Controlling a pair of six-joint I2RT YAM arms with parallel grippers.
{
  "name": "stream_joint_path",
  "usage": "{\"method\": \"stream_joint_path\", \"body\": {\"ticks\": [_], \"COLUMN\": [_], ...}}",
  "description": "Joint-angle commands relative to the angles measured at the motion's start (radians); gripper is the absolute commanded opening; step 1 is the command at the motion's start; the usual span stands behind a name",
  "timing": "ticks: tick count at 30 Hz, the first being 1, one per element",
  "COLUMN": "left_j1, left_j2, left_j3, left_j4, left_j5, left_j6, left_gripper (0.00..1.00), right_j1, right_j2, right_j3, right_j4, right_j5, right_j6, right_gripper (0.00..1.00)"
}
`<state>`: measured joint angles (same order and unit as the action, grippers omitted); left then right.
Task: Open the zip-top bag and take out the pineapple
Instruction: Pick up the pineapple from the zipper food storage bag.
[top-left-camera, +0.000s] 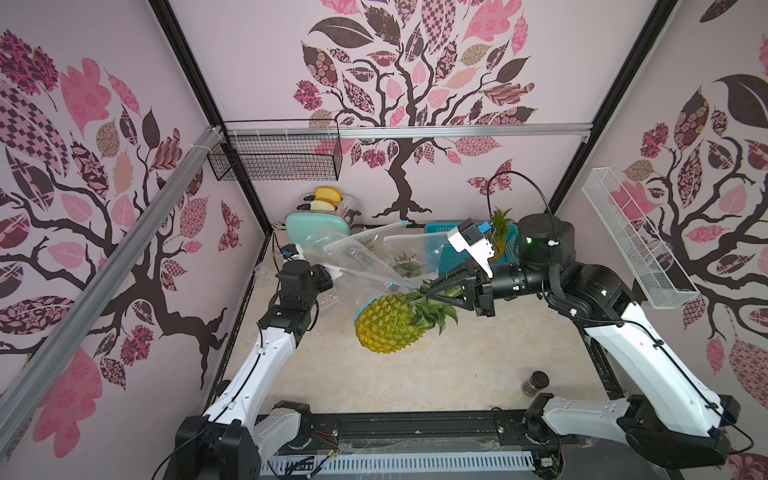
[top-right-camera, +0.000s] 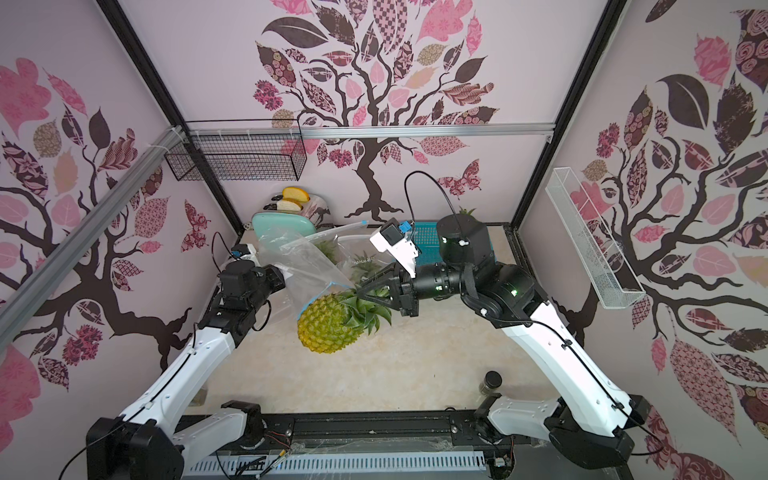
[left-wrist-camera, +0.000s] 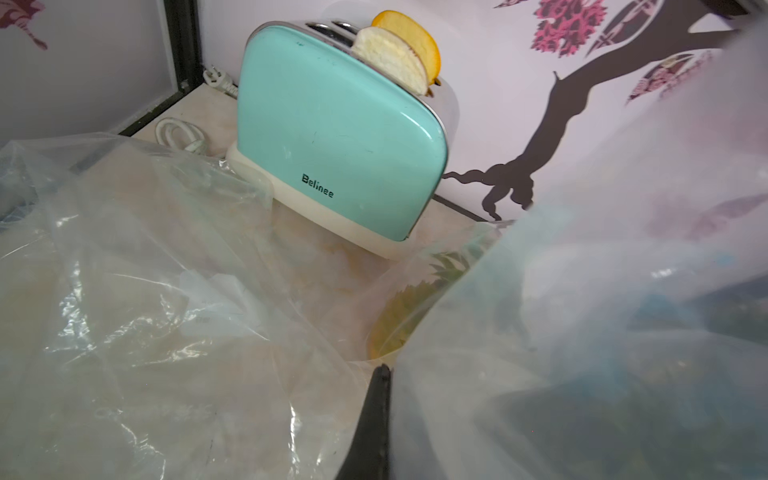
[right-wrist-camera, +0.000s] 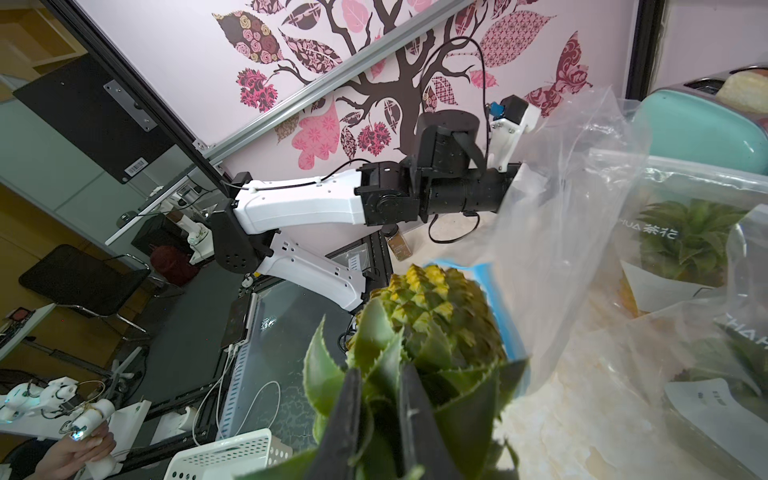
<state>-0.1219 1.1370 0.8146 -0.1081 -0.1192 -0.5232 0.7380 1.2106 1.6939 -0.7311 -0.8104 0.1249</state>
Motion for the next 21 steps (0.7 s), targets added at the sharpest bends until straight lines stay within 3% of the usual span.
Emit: {"method": "stream_joint_path", "body": {"ticks": [1, 6, 21], "left_j1": [0.028, 0.03, 0.046], "left_j2": [0.052, 0.088, -0.094], "left_j3": [0.089, 0.186, 0.372], "left_j4": [0.03, -0.07, -0.34], "left_j5": [0.002, -0.001, 0.033], "left_j6": [-0.016, 0.013, 0.145], "left_gripper": [0.0, 0.0, 0.0], "right_j1": [0.013, 0.012, 0.014], "right_j2": [-0.041, -0.036, 0.011], "right_j3": [0.066, 0.07, 0.05], "right_j4": [-0.002, 0.0, -0.119], "right_j5": [-0.116, -0.11, 0.076], "right_j6": [0.042, 0.034, -0.071], "right_gripper": [0.0, 0.0, 0.0]}}
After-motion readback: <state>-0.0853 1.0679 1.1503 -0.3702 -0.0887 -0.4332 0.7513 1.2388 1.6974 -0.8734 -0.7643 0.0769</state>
